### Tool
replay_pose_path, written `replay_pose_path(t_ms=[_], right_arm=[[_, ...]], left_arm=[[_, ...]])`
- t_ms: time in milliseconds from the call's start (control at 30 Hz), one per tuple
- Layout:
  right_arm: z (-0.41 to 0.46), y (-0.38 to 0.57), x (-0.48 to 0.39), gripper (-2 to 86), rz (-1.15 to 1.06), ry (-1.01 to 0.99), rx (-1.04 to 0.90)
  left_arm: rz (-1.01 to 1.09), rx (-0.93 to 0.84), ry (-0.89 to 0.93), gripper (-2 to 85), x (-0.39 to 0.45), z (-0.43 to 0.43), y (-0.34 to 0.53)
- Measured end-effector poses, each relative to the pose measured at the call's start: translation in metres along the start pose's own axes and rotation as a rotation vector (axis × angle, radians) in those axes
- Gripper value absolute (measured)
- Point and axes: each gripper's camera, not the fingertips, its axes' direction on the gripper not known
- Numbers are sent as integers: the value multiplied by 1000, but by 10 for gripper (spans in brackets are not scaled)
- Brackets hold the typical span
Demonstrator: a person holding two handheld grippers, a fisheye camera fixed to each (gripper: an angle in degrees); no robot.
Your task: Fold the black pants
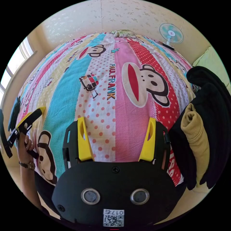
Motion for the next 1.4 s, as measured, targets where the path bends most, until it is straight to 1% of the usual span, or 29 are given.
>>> replay_pose_path(t_ms=[133, 267, 767, 1400], right_arm=[[-2, 0, -1, 327, 1, 1, 3], [-4, 0, 0, 327, 1, 2, 3], [-17, 1, 11, 327, 0, 9, -2], [-42, 10, 29, 326, 0, 13, -2]], left_arm=[[66, -1, 39, 263, 7, 22, 11], [95, -25, -14, 286, 17, 46, 16], [96, -25, -18, 288, 5, 110, 34], [95, -23, -22, 288, -18, 170, 40]])
